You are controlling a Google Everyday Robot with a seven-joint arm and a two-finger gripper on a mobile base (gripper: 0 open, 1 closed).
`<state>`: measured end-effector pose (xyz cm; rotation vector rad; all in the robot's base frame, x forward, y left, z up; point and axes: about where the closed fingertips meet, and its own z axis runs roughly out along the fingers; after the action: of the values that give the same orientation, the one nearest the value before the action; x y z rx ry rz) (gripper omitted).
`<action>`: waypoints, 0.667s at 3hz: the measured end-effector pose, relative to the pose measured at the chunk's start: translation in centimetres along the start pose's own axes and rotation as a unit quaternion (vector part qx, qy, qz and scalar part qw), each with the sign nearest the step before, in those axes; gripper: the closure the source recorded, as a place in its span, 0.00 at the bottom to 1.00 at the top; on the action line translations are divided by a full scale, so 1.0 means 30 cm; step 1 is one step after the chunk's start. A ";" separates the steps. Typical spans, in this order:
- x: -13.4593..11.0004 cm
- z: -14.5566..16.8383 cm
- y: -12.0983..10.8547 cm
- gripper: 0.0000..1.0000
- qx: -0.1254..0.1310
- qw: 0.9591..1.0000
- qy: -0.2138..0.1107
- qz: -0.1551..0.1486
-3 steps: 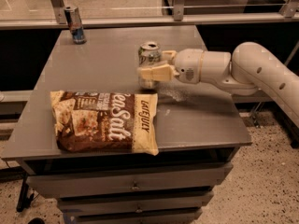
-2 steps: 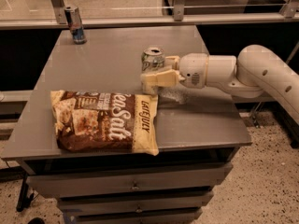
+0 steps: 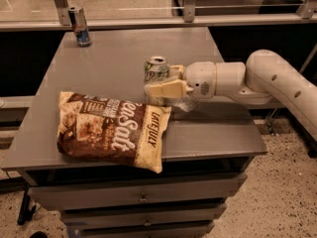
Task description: Move 7up can near brown chip bag
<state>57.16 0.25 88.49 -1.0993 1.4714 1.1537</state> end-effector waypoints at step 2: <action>0.004 0.030 0.024 0.00 -0.026 1.000 0.005 -0.010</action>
Offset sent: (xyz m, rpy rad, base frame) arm -0.0064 0.0074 -0.0017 -0.0090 -0.0295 0.0648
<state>56.56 1.22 88.37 -1.1535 1.4413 1.1792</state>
